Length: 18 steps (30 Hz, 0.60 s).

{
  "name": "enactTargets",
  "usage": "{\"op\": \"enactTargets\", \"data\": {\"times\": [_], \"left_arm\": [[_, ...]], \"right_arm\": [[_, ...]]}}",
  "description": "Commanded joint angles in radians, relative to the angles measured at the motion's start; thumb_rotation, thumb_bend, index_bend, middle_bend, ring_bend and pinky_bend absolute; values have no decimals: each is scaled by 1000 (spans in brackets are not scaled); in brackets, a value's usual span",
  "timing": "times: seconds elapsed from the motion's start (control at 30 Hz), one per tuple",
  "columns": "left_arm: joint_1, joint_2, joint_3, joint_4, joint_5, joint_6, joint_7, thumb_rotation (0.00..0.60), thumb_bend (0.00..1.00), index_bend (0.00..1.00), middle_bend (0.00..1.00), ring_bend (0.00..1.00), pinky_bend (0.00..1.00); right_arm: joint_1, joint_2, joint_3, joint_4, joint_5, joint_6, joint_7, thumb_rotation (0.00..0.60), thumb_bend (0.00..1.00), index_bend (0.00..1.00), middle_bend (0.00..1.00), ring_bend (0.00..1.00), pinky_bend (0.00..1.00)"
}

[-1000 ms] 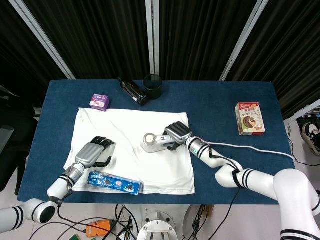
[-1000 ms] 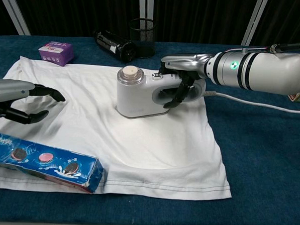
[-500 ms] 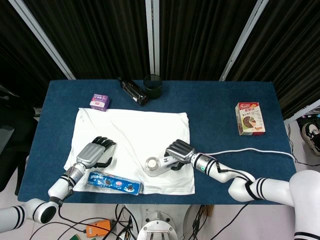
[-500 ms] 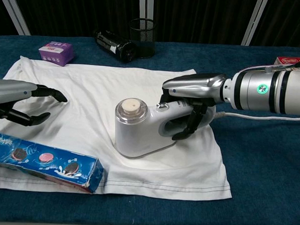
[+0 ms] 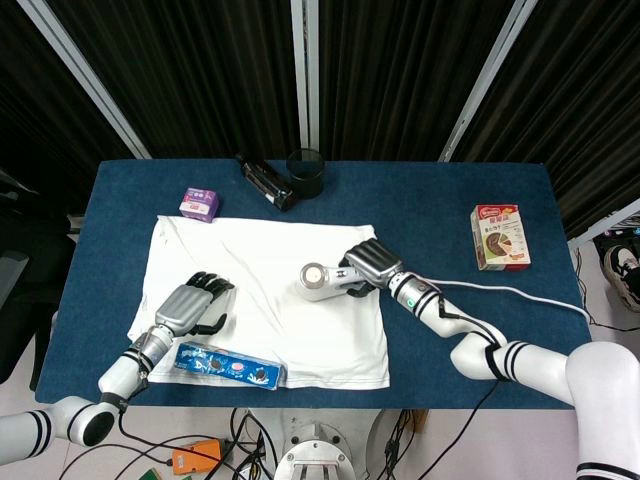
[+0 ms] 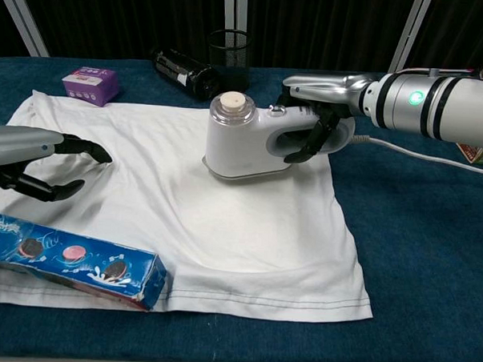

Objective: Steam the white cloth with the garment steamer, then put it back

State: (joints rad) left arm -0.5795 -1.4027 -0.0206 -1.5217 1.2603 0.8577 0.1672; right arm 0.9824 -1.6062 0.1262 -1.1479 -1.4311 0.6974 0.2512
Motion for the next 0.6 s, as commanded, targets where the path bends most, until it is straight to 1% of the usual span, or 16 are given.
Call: {"op": "enactTargets", "data": {"times": [0.03,0.13,0.23,0.37,0.6], "left_arm": [[-1,0,1,-2,-1,1,2,290,418,130,109,31,0],[-2,1,1,-5,-2,4,5,288,418,130,109,31,0],[-3,2,3,-7,-3,5,7,290,418,130,109,31,0],[-4,2,4,-6,-4,6,6,290,418,130,109,31,0],[-5,1,6,-4,1,10,2,290,418,130,108,31,0]], "right_arm": [[27,-56,22,73,33,-36,-5,600,580,1000,875,908,808],[38,-87,21,112,39,-54,-9,600,581,1000,875,908,808],[39,-98,15,131,36,-59,-11,600,580,1000,875,908,808],[32,-98,4,155,37,-58,-32,600,581,1000,875,908,808],[-4,-74,1,202,78,-61,-53,600,580,1000,875,908,808]]}}
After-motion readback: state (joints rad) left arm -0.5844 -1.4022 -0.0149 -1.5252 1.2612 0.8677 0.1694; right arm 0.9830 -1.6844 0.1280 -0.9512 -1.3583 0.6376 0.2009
